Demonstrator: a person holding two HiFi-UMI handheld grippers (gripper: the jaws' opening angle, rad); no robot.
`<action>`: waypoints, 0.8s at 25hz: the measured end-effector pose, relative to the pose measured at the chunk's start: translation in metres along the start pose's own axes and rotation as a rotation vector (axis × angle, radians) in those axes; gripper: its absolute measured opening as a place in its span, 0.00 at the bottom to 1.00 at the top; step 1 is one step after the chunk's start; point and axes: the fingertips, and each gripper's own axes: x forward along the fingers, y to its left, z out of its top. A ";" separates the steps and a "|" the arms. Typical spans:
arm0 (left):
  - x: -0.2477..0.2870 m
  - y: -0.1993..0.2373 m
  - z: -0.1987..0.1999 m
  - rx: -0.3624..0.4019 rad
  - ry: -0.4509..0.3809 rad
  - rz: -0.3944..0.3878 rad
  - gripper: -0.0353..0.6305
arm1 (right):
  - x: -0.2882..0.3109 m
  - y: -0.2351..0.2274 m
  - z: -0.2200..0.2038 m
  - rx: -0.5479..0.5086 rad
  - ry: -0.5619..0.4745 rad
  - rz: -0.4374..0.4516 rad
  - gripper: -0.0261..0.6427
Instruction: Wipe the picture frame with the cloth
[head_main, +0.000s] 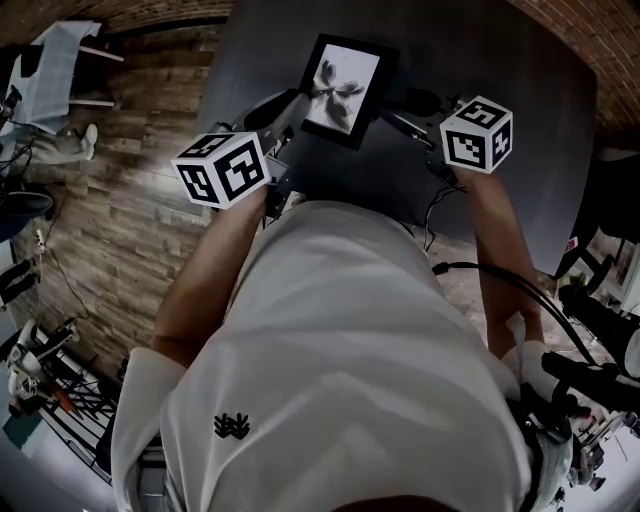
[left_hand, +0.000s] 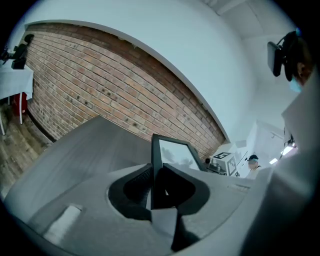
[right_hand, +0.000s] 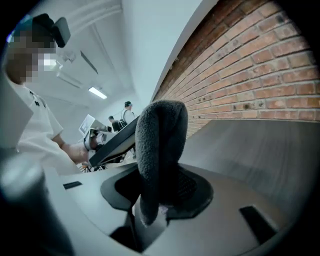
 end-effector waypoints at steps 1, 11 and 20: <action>0.000 -0.001 0.000 -0.002 0.000 -0.001 0.16 | 0.003 0.007 0.000 0.014 -0.011 0.030 0.26; 0.002 0.001 0.005 -0.025 -0.033 0.009 0.16 | 0.020 0.070 -0.043 -0.023 0.084 0.277 0.25; -0.001 -0.006 0.003 -0.013 -0.013 -0.033 0.16 | 0.019 0.033 -0.030 0.027 0.049 0.221 0.26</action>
